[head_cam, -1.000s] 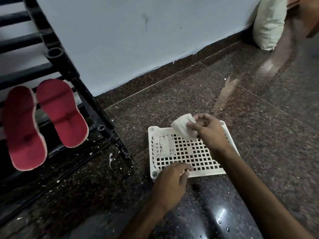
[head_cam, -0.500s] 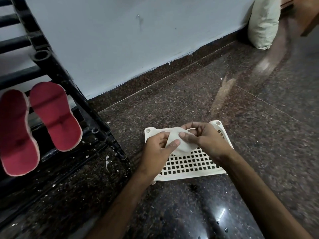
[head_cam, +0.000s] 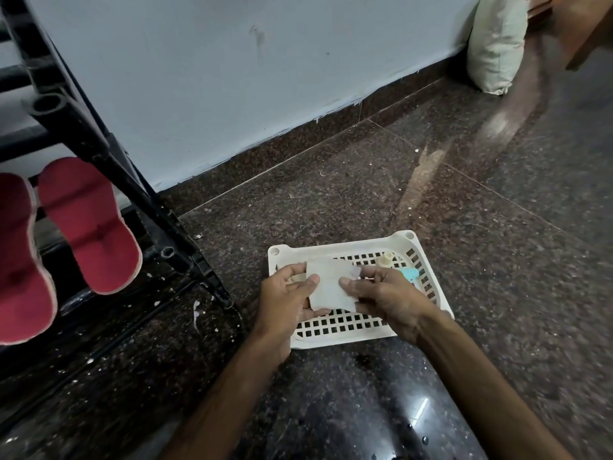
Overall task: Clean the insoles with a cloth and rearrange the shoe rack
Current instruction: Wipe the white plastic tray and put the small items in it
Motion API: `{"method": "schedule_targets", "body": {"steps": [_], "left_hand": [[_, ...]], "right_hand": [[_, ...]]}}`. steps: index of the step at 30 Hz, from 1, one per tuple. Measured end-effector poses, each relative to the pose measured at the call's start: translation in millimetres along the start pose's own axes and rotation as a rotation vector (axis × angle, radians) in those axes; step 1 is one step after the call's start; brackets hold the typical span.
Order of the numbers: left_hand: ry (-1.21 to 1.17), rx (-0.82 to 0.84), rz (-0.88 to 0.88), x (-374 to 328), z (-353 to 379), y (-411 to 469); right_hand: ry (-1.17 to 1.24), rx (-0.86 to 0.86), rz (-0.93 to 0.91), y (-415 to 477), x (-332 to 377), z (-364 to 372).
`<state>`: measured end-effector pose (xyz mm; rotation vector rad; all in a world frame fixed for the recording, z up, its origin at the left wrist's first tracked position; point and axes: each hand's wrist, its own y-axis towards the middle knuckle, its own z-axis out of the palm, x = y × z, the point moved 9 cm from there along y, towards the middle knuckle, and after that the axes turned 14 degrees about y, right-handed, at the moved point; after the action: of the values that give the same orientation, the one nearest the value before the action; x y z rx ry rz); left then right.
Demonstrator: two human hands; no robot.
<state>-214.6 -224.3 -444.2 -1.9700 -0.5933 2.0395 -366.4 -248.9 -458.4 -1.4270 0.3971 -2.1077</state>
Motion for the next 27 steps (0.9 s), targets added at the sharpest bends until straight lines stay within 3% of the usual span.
{"method": "schedule_targets", "body": {"steps": [4, 8, 13, 18, 21, 24, 27], "left_hand": [[-0.003, 0.044, 0.115, -14.4, 0.8, -1.1], [0.051, 0.071, 0.114, -15.9, 0.4, -1.7], [0.018, 0.055, 0.044, -14.5, -9.0, 1.2], [0.168, -0.048, 0.123, -11.3, -30.9, 2.4], [0.304, -0.050, 0.158, -13.4, -38.3, 8.1], [0.494, -0.055, 0.223, -25.5, -44.3, 16.1], [0.614, 0.036, 0.287, -40.5, -38.1, 27.5]], "right_hand": [[0.054, 0.060, -0.157, -1.6, 22.0, 3.0], [-0.115, 0.076, -0.248, -7.0, 28.2, 9.7], [-0.266, 0.111, -0.252, -11.7, 27.6, 15.7], [-0.393, 0.315, -0.097, -19.6, 21.5, 33.7], [-0.367, 0.144, -0.195, -9.0, 33.9, 28.5], [-0.664, 0.004, -0.402, -0.4, 54.6, 37.6], [-0.921, 0.114, -0.344, 12.1, 47.8, 67.4]]}}
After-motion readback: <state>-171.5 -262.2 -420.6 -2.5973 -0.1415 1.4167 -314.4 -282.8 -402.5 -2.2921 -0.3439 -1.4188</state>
